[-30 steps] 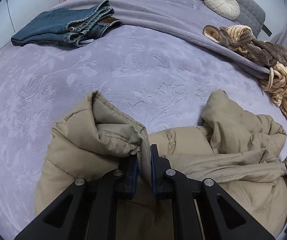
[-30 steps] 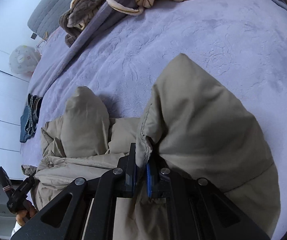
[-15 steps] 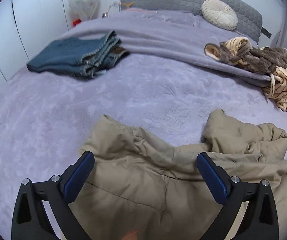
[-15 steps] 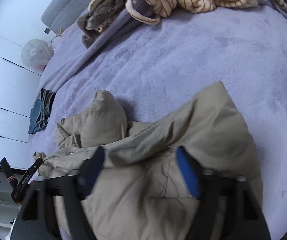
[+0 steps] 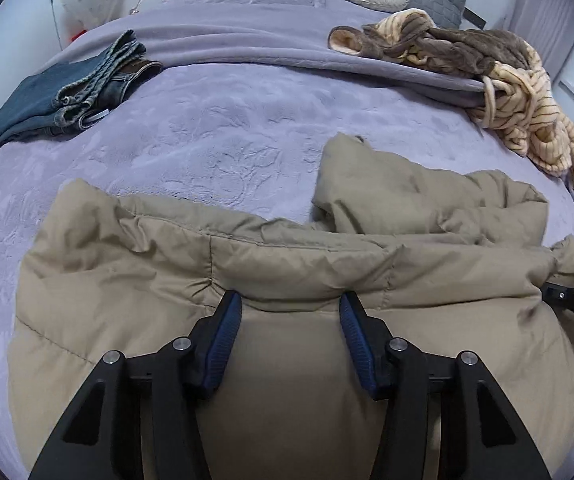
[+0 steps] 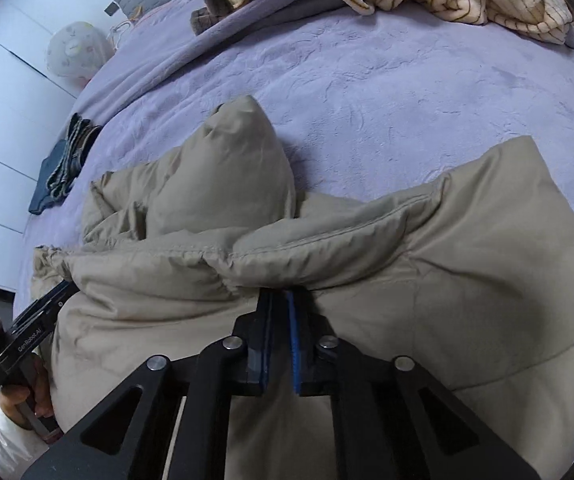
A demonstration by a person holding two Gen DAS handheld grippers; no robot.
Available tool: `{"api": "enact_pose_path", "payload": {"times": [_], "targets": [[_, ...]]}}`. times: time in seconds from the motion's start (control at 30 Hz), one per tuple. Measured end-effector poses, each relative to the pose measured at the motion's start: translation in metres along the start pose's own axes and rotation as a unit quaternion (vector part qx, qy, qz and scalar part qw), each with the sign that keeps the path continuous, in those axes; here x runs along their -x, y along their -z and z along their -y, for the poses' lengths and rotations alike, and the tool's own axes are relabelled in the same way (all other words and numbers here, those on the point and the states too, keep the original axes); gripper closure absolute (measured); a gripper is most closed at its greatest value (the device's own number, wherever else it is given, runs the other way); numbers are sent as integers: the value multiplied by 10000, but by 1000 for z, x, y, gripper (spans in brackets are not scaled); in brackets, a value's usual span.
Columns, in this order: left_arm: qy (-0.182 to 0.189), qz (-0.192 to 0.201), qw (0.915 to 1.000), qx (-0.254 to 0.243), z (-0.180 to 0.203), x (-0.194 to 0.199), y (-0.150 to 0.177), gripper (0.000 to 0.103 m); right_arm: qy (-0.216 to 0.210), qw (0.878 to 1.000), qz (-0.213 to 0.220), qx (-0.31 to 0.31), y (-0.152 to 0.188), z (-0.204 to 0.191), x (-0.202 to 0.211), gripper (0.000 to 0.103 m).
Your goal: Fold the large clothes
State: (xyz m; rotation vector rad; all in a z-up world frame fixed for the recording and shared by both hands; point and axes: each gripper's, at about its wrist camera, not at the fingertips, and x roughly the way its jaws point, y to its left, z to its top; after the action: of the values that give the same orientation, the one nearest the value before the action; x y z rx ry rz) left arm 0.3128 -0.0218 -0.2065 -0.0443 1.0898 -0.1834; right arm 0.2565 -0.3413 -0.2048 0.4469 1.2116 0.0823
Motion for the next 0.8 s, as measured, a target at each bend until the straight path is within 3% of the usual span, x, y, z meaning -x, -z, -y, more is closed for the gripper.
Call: {"api": "enact_pose_path", "payload": {"times": [0.2,0.3,0.4,0.47,0.53,0.73,0.8], "targets": [[-184,3,9998,-112,-3,-14,-18,48,-21,10000,0,-56,-22,13,-8,103],[-577,204,9981,-40,-24,-1,-17,48,449,9988,177,44,-25,30,12,103],[-930,269,9949,286,-59,-1,-12,48,935,9946,355,-289,-22,69,31,103],[-837,156,9953,452,-72,-11,-11,48,994,9928,321,-586,-18,94,30,103],[-871,108,9954,393,-69,-21,-12,48,796,9927,191,-887,-17,111,19,103],[-890,-22,9953,375,-64,-37,-15,47,1283,9905,151,-480,-26,97,2,103],[-867,-73,9952,445,-65,-29,-15,47,1239,9908,151,-528,-26,94,11,100]]}}
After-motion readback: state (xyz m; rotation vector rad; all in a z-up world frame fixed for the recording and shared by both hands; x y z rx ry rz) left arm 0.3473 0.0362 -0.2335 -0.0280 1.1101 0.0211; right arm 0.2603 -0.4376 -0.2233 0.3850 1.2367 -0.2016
